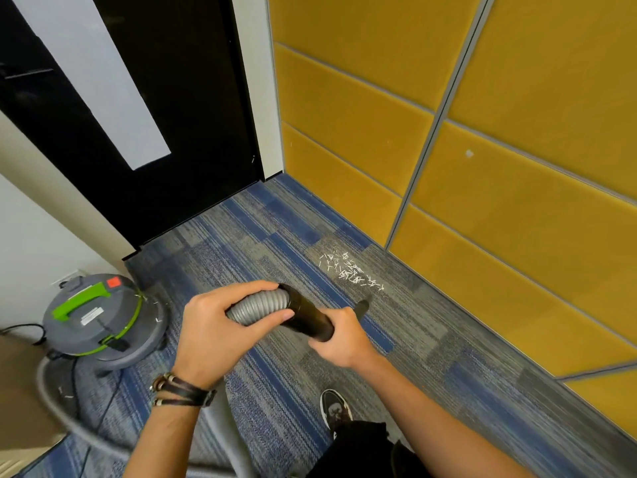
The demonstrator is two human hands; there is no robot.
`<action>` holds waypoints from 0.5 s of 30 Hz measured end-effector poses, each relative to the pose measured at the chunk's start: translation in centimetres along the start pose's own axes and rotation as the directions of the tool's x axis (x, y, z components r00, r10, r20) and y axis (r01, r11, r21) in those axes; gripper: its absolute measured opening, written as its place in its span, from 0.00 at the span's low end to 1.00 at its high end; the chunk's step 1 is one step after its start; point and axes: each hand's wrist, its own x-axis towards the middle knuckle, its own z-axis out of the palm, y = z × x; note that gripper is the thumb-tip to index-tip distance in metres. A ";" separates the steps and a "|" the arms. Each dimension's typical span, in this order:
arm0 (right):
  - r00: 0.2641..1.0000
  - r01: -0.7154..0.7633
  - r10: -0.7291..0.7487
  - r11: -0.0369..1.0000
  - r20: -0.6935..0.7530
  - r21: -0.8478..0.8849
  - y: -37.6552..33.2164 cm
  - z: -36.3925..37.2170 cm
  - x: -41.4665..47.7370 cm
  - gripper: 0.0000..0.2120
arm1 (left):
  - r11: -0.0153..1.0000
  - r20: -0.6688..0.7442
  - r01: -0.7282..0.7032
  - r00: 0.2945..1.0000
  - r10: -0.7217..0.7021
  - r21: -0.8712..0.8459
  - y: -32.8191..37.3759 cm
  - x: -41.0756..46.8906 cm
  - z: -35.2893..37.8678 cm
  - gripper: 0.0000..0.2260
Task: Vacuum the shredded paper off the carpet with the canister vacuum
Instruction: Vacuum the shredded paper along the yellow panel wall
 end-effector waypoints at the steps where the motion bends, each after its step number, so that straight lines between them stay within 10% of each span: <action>1: 1.000 0.006 -0.006 1.000 -0.009 0.003 -0.5 0.3 -0.4 0.18 | 1.000 -0.004 -0.010 1.000 0.010 0.000 0.2 -0.1 -0.6 0.19; 15: 0.988 0.110 -0.100 0.991 -0.115 0.078 -8.4 4.7 -5.1 0.18 | 0.994 -0.074 -0.098 0.992 0.101 0.037 3.9 -2.4 -9.1 0.18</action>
